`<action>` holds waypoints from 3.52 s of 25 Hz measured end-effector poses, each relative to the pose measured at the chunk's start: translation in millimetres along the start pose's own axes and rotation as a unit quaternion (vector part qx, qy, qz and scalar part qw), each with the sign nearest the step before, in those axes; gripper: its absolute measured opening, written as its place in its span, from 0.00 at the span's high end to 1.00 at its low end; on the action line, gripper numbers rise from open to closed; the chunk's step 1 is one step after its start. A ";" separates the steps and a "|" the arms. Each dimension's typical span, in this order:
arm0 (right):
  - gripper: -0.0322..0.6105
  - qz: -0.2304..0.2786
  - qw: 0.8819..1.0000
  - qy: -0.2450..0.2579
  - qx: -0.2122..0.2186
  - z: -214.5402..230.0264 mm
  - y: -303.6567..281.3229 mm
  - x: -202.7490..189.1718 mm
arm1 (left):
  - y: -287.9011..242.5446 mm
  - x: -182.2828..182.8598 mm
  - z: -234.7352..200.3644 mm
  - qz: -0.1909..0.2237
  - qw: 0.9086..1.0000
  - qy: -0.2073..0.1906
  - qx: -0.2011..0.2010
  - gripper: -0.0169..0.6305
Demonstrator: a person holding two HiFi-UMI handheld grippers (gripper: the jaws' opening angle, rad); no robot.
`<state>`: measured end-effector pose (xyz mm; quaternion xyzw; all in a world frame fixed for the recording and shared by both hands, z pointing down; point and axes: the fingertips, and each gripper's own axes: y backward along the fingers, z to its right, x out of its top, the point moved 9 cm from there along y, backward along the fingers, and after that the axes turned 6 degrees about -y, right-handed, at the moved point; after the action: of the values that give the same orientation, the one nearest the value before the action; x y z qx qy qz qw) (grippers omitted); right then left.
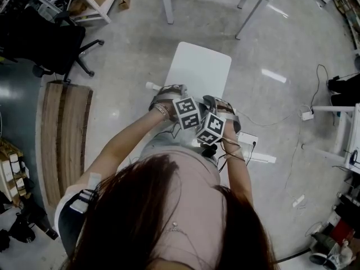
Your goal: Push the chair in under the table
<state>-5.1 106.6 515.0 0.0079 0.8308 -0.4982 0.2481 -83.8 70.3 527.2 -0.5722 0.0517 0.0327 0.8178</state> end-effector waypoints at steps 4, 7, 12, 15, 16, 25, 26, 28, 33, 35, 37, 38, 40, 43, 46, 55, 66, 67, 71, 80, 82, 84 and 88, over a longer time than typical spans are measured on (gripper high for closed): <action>0.75 -0.002 1.000 0.000 -0.003 14.6 -5.4 -5.3 | -6.5 9.1 -11.4 0.003 1.000 -0.002 0.002 0.71; 0.75 -0.004 1.000 -0.004 -0.001 24.8 -9.8 -5.5 | -9.9 12.0 -20.5 0.007 1.000 -0.002 0.003 0.71; 0.75 -0.008 1.000 -0.012 0.000 45.3 -20.8 -8.8 | -20.1 18.7 -37.8 0.017 1.000 -0.005 0.008 0.70; 0.74 -0.013 1.000 -0.017 -0.006 61.4 -25.3 -13.6 | -24.8 27.5 -49.6 0.025 1.000 -0.010 0.013 0.70; 0.74 -0.014 1.000 -0.018 -0.008 66.3 -26.4 -15.2 | -26.2 30.5 -53.1 0.028 0.999 -0.011 0.013 0.70; 0.72 -0.025 0.999 -0.033 -0.029 110.9 -41.2 -33.7 | -43.3 58.3 -85.6 0.053 0.998 -0.018 0.025 0.70; 0.72 -0.024 0.999 -0.035 -0.030 114.7 -42.5 -35.5 | -44.7 60.8 -88.2 0.055 0.998 -0.019 0.026 0.70; 0.71 -0.023 0.999 -0.039 -0.030 121.7 -45.0 -37.8 | -47.3 64.3 -93.5 0.057 0.998 -0.020 0.030 0.70; 0.71 -0.017 0.999 -0.046 -0.023 134.7 -50.5 -36.1 | -51.6 65.8 -104.7 0.060 0.997 -0.021 0.038 0.70; 0.71 -0.014 0.999 -0.046 -0.021 138.4 -51.6 -37.1 | -53.2 68.1 -107.1 0.060 0.997 -0.021 0.041 0.70; 0.71 -0.013 0.999 -0.046 -0.023 142.7 -52.4 -40.5 | -54.9 71.9 -109.1 0.061 0.997 -0.022 0.044 0.70; 0.70 -0.013 0.999 -0.046 -0.024 145.1 -52.9 -42.0 | -55.9 73.9 -110.5 0.062 0.997 -0.023 0.045 0.70; 0.70 -0.011 0.999 -0.045 -0.024 149.5 -54.2 -44.7 | -57.7 77.3 -113.3 0.061 0.997 -0.022 0.047 0.70; 0.70 -0.009 0.999 -0.043 -0.023 158.3 -56.9 -47.3 | -60.9 82.3 -120.3 0.060 0.997 -0.019 0.049 0.70; 0.70 -0.008 0.999 -0.039 -0.022 167.6 -62.0 -45.0 | -64.3 82.8 -130.0 0.061 0.997 -0.016 0.051 0.69; 0.70 -0.011 0.999 -0.035 -0.012 202.8 -72.7 -52.4 | -76.2 99.8 -157.9 0.064 0.997 -0.010 0.050 0.69; 0.70 -0.009 0.999 -0.038 -0.001 257.2 -96.7 -54.0 | -96.3 115.2 -206.1 0.065 0.997 -0.010 0.052 0.70; 0.70 -0.009 0.999 -0.039 0.001 263.8 -99.5 -54.0 | -98.8 117.2 -211.4 0.064 0.996 -0.012 0.054 0.71; 0.70 -0.007 0.999 -0.038 0.006 287.7 -108.9 -54.3 | -106.9 125.3 -232.5 0.060 0.997 -0.012 0.057 0.72; 0.70 0.002 0.999 -0.032 0.008 327.8 -127.9 -53.6 | -123.3 136.0 -272.4 0.054 0.997 -0.003 0.060 0.71; 0.70 0.005 0.999 -0.030 0.008 335.7 -132.2 -52.1 | -126.7 136.6 -280.9 0.053 0.997 0.000 0.062 0.71; 0.70 0.008 1.000 -0.027 0.006 343.4 -135.0 -51.8 | -129.1 138.4 -288.6 0.052 0.997 0.002 0.064 0.71; 0.70 0.015 1.000 -0.021 0.004 354.8 -138.1 -55.7 | -133.3 145.7 -298.7 0.049 0.997 0.009 0.066 0.70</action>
<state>151.3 -245.0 517.2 0.0108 0.8231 -0.4982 0.2725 61.8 -256.8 532.2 -0.5142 0.0895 0.0641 0.8506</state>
